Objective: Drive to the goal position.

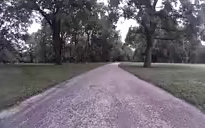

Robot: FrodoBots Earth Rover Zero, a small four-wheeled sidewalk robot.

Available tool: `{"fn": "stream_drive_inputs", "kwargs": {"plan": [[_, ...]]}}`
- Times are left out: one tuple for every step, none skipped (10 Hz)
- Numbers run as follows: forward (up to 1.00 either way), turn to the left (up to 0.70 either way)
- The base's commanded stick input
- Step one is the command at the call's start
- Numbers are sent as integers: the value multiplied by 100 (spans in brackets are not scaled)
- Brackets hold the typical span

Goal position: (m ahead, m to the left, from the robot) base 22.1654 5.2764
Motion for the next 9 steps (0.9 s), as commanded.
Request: {"fn": "stream_drive_inputs", "kwargs": {"plan": [[70, 0], [70, 0], [70, 0], [70, 0], [70, 0], [70, 0], [70, 0], [70, 0], [70, 0]]}}
